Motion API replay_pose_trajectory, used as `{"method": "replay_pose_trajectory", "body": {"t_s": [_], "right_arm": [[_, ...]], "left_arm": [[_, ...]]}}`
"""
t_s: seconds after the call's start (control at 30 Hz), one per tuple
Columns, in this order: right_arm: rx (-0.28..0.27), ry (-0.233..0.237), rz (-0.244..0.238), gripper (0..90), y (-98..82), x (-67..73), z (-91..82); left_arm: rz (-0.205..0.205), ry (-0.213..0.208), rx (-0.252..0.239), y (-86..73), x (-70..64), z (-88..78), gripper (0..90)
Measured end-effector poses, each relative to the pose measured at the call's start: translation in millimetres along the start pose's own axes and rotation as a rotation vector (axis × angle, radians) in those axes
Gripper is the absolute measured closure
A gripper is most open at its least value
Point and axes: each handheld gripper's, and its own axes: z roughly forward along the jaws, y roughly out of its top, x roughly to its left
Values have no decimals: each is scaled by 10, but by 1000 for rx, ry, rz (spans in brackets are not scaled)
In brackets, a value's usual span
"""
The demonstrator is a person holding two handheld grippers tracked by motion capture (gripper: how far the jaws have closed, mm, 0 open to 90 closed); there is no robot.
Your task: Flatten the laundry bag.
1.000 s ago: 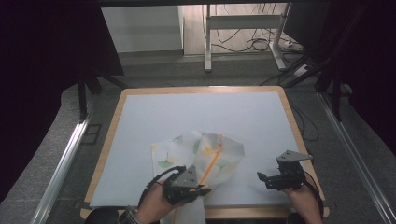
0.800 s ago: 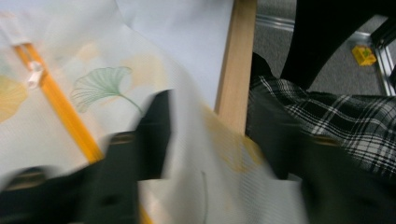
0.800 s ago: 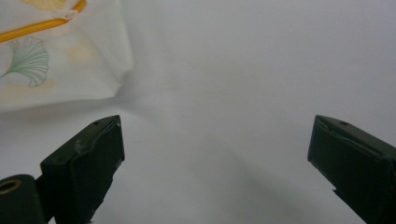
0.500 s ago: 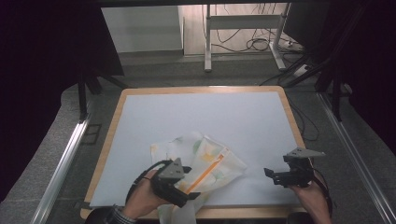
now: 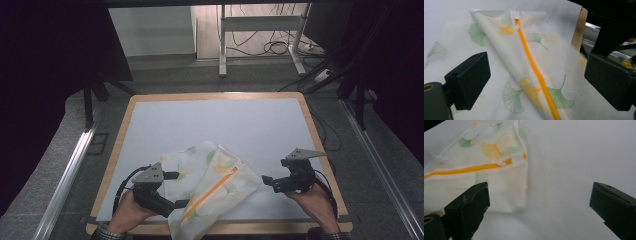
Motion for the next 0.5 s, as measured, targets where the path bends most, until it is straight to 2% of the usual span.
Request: {"method": "replay_pose_trajectory", "body": {"t_s": [0.07,0.13,0.2,0.23,0.27,0.37,0.43,0.5], "right_arm": [[9,1,-5,51,48,17,9],[28,3,-7,54,94,42,55],[43,19,-26,55,139,78,128],[56,20,-42,86,190,120,224],[56,20,-42,86,190,120,224],[55,37,-58,201,272,164,374],[65,66,-61,284,326,180,486],[77,73,-82,333,374,201,611]], "left_arm": [[-1,56,25,-34,36,-1,50],[-4,142,66,-95,102,23,37],[-36,198,101,-168,208,56,43],[-55,228,117,-206,266,73,65],[-64,255,140,-242,323,89,65],[-108,340,188,-349,480,148,98],[-147,350,193,-409,578,176,118],[-186,376,206,-446,657,208,140]]}}
